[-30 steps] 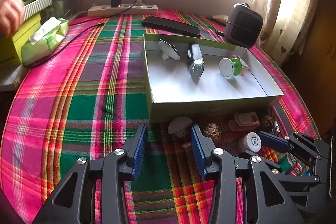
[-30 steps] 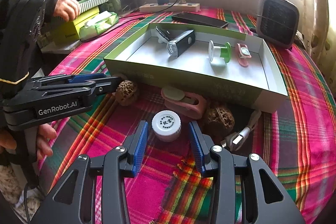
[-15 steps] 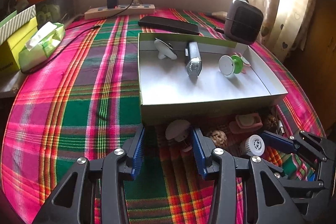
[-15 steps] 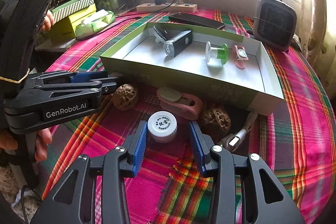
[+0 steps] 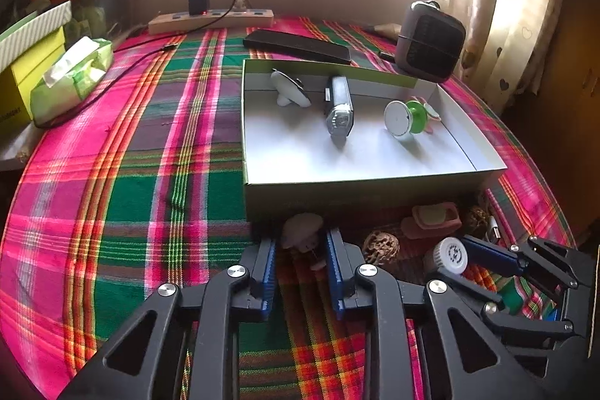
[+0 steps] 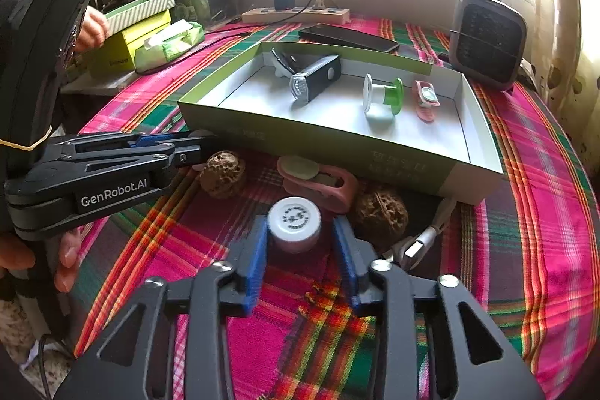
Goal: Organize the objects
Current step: 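Grasp the white round lidded container with the right tool while the left grasps the white knob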
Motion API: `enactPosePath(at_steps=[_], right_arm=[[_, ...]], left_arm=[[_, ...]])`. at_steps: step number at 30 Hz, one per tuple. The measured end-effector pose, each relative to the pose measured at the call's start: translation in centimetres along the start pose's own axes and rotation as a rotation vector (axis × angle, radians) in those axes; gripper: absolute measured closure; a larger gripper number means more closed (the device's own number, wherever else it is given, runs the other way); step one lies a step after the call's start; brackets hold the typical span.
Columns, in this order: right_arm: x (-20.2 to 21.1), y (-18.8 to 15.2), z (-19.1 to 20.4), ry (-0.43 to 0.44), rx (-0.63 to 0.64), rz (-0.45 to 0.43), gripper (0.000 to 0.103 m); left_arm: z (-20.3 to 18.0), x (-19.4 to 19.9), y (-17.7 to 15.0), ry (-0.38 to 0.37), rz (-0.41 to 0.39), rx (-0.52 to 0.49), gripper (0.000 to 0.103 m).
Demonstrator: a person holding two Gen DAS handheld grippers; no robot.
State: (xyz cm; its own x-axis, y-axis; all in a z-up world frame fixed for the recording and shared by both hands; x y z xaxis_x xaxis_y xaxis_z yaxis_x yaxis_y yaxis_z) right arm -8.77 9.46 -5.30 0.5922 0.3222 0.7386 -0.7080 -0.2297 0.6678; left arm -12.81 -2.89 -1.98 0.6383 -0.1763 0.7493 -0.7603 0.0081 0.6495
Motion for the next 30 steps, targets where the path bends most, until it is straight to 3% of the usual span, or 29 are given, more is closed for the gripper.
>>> enactPosePath(at_steps=[30], right_arm=[[0.6,0.1,-0.2,0.012,-0.009,-0.03,0.074]], left_arm=[[-0.2,1.2,-0.6,0.035,-0.027,-0.026,0.081]])
Point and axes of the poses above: each gripper's, at about its wrist camera, not at the fingertips, and x roughly against the way its jaws point, z to its left, y to its top, the point moved 4 cm from there along -x, roughly the way its jaws point, and after that the axes turned 3 degrees about y, right-handed, at the moved point
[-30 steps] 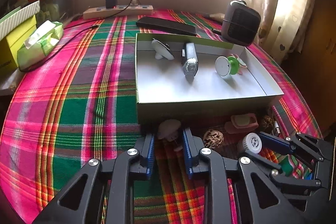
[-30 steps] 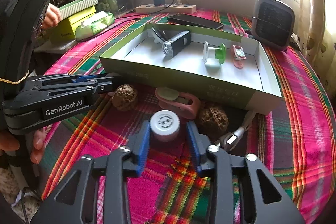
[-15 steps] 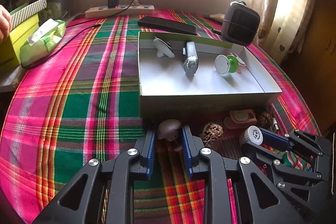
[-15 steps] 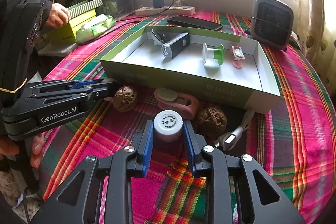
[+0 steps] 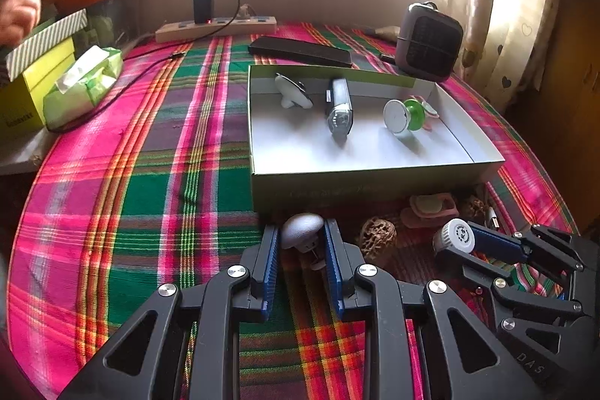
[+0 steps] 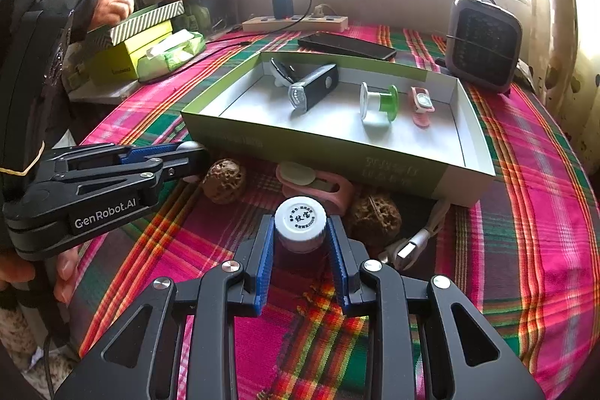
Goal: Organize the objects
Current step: 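Grasp the white round lidded container with the right tool while the left grasps the white knob, then lift and carry the container and knob over the grey box with both tools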
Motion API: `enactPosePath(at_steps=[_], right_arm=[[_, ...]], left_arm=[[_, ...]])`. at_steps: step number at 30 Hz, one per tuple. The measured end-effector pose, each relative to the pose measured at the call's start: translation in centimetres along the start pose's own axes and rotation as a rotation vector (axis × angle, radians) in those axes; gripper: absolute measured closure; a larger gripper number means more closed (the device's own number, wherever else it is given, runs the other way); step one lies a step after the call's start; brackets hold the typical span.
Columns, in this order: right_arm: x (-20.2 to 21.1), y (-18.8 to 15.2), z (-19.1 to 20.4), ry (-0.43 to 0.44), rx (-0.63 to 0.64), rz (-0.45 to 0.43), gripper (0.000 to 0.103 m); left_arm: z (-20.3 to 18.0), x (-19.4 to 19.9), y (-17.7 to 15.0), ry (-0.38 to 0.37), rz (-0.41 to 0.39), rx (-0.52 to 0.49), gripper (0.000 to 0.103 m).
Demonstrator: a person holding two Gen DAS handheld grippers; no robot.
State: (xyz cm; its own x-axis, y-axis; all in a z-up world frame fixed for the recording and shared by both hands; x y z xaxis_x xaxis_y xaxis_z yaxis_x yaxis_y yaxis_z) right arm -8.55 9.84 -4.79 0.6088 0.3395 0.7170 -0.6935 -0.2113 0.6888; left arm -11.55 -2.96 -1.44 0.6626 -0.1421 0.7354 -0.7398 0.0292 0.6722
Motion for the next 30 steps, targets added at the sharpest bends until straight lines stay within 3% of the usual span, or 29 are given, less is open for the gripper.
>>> enactPosePath(at_steps=[30], right_arm=[[1.4,0.7,0.4,0.011,0.004,-0.042,0.074]], left_arm=[[-0.3,2.1,0.4,0.006,-0.051,-0.013,0.081]])
Point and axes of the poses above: each gripper's, at about its wrist camera, not at the fingertips, and x roughly against the way its jaws point, z to its left, y to its top, the point moved 4 cm from there along -x, roughly the way its jaws point, and after that the axes turned 3 degrees about y, right-handed, at the moved point
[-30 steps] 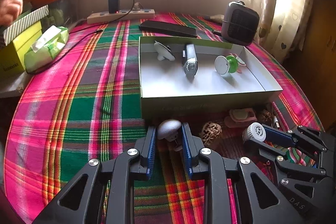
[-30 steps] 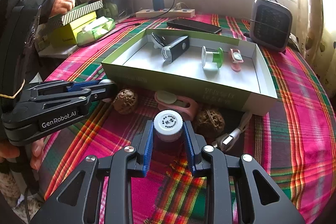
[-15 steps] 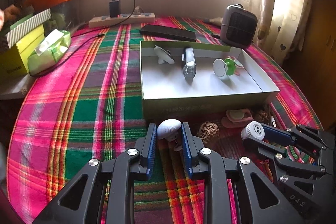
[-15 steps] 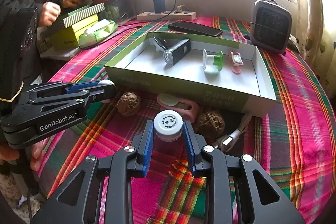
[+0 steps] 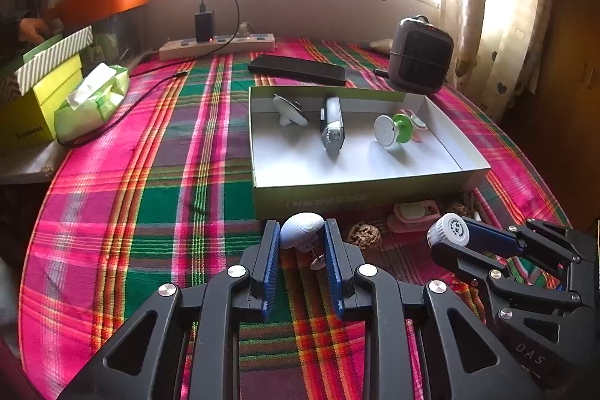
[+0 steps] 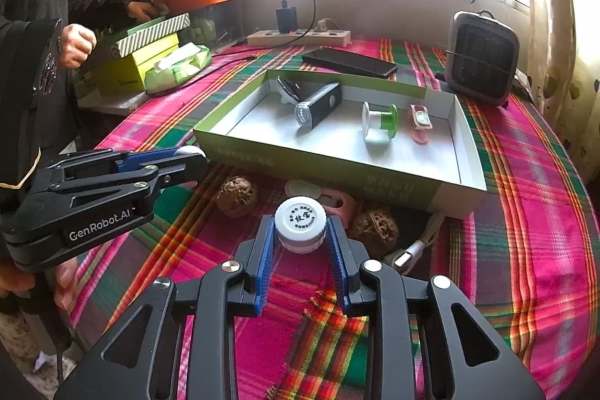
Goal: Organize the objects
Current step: 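Lift and carry the container and knob over the grey box with both tools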
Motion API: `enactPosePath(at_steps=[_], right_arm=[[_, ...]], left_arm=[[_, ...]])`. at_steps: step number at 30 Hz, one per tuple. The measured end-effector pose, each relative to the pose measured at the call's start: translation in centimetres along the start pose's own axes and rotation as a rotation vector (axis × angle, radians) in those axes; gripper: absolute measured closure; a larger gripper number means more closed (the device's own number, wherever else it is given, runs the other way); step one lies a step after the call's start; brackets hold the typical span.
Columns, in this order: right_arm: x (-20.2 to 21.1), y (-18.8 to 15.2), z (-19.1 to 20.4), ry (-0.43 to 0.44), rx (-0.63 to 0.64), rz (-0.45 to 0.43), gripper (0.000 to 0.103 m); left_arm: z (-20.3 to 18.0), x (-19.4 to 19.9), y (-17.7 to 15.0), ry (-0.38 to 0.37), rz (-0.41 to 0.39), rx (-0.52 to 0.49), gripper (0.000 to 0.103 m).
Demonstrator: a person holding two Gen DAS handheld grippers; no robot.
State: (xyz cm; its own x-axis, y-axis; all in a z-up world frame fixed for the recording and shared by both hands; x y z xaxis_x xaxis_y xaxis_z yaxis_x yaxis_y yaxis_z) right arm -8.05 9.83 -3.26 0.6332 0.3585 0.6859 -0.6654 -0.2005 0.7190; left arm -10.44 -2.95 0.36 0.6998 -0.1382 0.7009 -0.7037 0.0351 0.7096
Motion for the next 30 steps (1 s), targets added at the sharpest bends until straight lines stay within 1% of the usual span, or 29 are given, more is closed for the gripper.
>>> enactPosePath(at_steps=[21,30], right_arm=[[1.0,1.2,-0.3,0.012,-0.003,-0.036,0.074],[1.1,2.7,-0.7,0.008,0.0,-0.056,0.074]], left_arm=[[0.1,1.1,1.0,-0.01,-0.026,0.008,0.081],[0.0,0.9,2.3,-0.023,-0.039,0.019,0.081]])
Point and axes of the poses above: each gripper's, at about its wrist camera, not at the fingertips, and x roughly against the way its jaws point, z to its left, y to its top, the point moved 4 cm from there along -x, roughly the way its jaws point, and after that the axes turned 3 degrees about y, right-handed, at the moved point
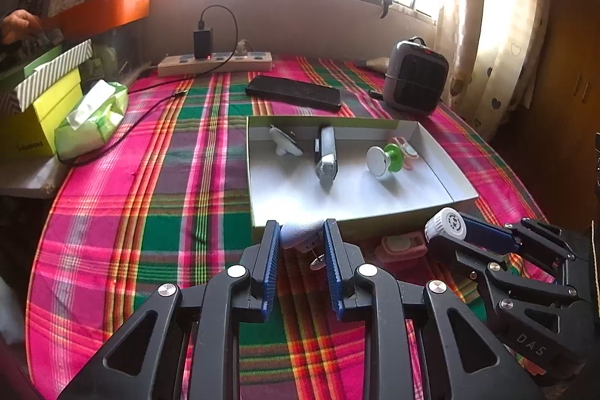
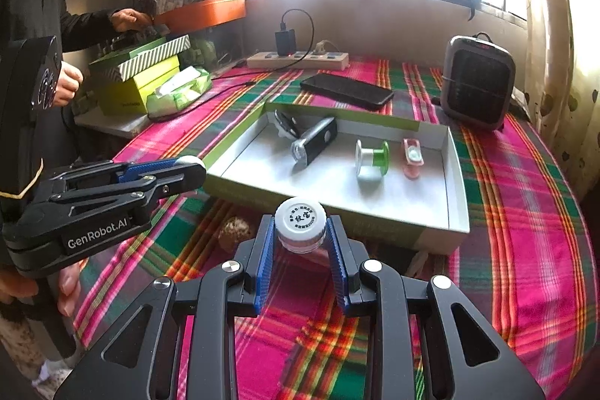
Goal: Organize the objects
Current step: 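Lift and carry the container and knob over the grey box with both tools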
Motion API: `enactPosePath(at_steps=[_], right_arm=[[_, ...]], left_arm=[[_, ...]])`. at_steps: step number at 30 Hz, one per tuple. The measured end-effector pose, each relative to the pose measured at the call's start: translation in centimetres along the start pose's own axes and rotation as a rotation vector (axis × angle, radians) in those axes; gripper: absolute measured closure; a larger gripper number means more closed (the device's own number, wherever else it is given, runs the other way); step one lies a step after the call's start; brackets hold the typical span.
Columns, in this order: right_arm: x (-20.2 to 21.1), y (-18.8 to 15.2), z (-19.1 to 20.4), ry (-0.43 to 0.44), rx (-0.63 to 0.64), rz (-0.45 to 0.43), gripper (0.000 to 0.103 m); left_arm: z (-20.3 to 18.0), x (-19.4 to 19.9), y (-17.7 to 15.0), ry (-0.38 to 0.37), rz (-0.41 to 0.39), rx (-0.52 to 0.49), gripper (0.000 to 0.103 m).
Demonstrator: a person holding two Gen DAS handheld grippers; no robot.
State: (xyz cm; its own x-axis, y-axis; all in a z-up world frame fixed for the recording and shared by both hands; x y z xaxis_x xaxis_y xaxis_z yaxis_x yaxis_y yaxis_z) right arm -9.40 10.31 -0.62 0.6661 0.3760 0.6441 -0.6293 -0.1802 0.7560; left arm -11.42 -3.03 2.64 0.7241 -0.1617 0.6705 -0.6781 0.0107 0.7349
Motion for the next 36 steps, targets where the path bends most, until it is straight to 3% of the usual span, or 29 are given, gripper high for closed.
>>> enactPosePath(at_steps=[20,36], right_arm=[[-4.6,4.4,-2.3,-0.021,0.016,0.028,0.074],[-9.3,5.5,-3.8,0.014,-0.004,0.109,0.074]], left_arm=[[0.2,-4.3,2.9,-0.001,0.041,-0.006,0.081],[0.7,-7.7,3.9,0.011,0.09,-0.009,0.081]])
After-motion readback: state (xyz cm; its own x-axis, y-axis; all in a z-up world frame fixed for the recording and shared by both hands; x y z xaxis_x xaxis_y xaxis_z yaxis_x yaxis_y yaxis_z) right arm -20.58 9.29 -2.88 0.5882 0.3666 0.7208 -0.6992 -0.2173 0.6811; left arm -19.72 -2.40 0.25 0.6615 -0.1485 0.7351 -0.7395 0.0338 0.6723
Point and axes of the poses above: each gripper's, at about its wrist camera, not at the fingertips, and x roughly against the way its jaws point, z to its left, y to its top, the point moved 4 cm from there along -x, roughly the way its jaws point, and after that the axes turned 3 degrees about y, right-handed, at the moved point
